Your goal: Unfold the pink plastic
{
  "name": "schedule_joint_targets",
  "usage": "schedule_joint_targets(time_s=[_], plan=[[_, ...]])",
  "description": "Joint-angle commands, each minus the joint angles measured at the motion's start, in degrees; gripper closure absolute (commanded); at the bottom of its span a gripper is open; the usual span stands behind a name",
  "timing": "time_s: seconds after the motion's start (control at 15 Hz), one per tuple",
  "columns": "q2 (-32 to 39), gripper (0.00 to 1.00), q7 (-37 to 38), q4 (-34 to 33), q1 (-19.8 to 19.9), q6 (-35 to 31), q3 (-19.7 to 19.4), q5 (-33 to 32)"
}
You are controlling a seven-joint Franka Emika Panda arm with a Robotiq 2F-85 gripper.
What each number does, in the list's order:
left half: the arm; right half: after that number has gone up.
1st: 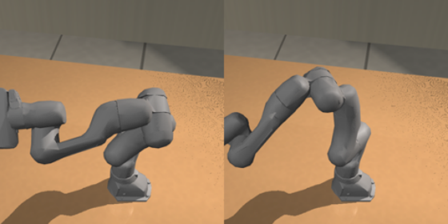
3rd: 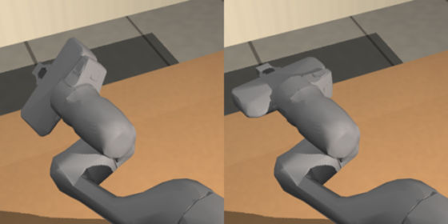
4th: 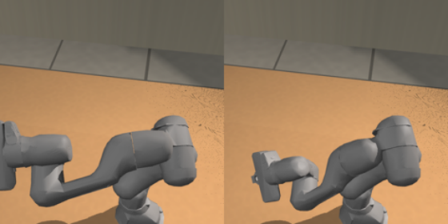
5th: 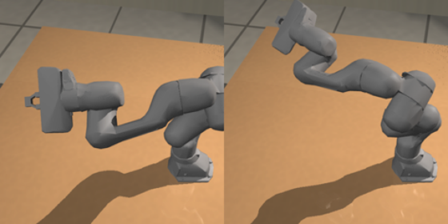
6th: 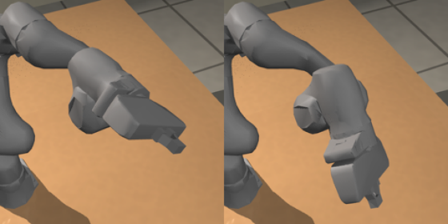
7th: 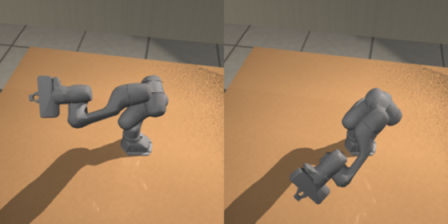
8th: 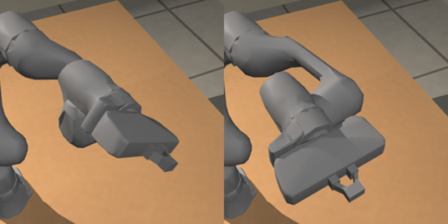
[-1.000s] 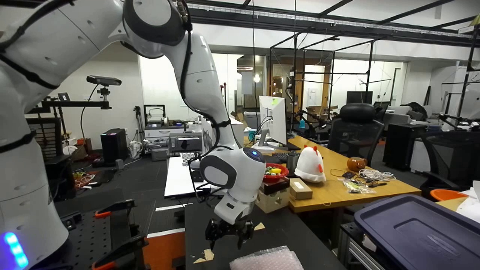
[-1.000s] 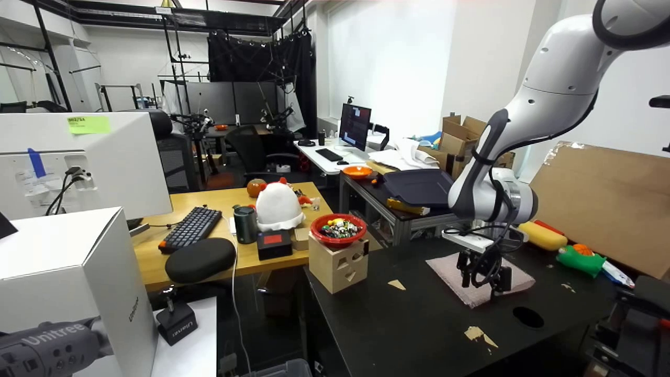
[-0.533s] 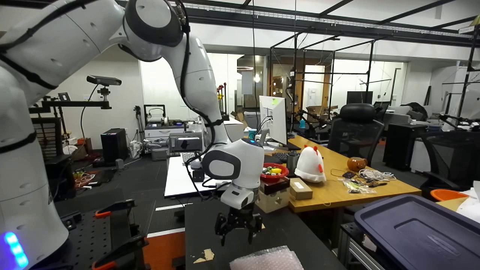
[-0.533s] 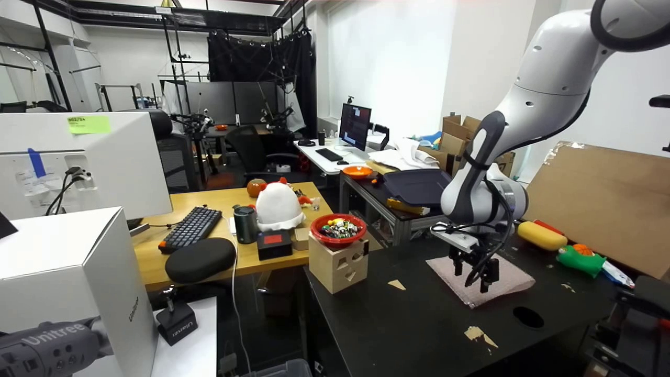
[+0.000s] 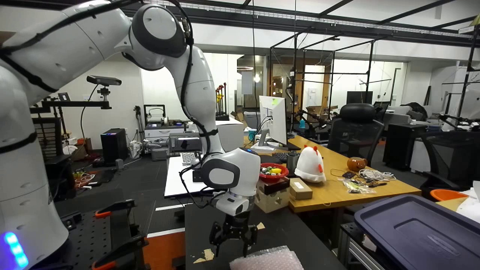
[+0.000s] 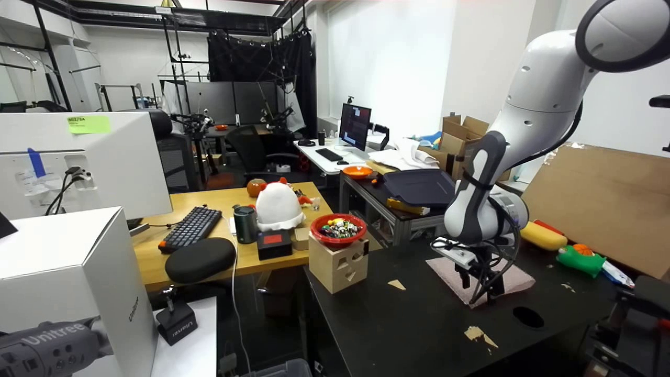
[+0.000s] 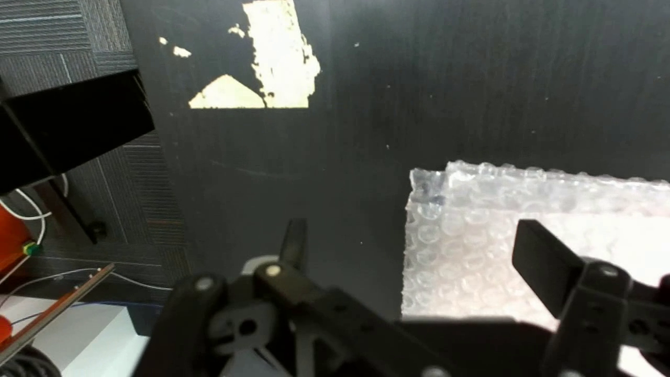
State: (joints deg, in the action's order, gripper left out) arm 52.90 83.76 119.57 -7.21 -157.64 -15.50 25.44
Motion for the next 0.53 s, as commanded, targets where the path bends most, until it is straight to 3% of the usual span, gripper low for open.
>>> schedule_joint_targets(time_s=[0.0, 0.47], plan=[[1.78, 0.00, 5.34, -1.52, -0.88, -0.59, -0.18, -2.38], [3.47, 0.00, 11.05, -4.10, -2.75, -0.47, -0.99, -5.87]])
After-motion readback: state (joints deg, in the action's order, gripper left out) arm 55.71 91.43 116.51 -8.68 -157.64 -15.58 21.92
